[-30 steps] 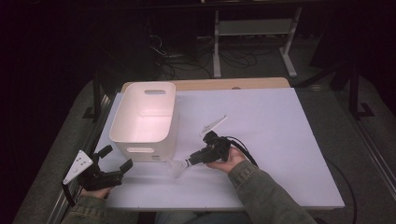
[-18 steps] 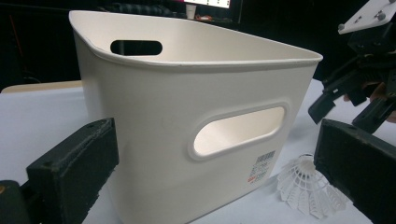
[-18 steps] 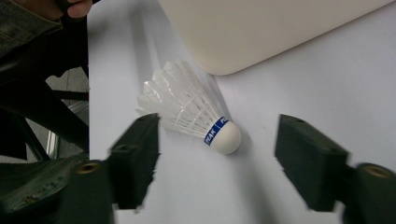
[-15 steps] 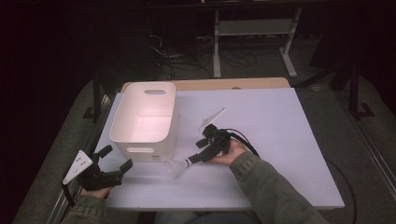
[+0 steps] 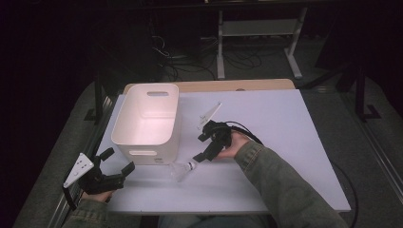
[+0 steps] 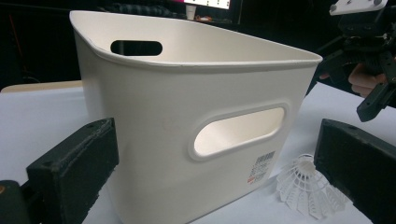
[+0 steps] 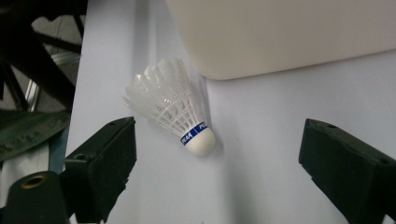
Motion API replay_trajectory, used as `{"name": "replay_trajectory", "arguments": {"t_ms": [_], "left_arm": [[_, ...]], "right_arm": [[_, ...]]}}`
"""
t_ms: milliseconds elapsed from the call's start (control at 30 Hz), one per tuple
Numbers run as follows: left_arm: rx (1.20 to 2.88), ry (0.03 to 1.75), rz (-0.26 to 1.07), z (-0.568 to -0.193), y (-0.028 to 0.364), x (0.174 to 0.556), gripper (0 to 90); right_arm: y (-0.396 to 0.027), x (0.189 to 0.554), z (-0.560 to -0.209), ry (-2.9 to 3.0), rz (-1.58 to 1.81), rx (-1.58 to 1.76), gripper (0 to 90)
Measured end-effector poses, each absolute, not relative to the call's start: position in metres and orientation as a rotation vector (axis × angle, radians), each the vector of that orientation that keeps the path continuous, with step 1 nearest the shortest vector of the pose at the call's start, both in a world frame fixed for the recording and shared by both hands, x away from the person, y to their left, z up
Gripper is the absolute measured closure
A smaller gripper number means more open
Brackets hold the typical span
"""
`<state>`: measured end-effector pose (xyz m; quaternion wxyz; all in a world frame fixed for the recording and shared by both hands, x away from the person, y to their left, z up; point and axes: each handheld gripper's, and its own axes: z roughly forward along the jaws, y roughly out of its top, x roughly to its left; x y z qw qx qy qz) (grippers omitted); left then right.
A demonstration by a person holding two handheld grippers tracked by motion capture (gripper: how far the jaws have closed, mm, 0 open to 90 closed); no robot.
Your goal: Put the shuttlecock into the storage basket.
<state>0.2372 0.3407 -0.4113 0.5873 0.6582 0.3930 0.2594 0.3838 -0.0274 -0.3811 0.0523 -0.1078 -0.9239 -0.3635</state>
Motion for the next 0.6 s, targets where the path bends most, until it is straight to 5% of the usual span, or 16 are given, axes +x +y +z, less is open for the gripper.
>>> {"name": "replay_trajectory", "arguments": {"t_ms": [233,600], "left_arm": [[1.531,0.920,0.600,-0.411,0.341,0.237,0.0],[1.535,0.919,0.603,-0.411,0.342,0.236,0.0]], "right_arm": [[-0.018,0.387,-0.385,-2.866,-1.072,-0.196,0.7],[0.003,0.388,-0.395,-2.956,-0.892,0.095,2.4]]}}
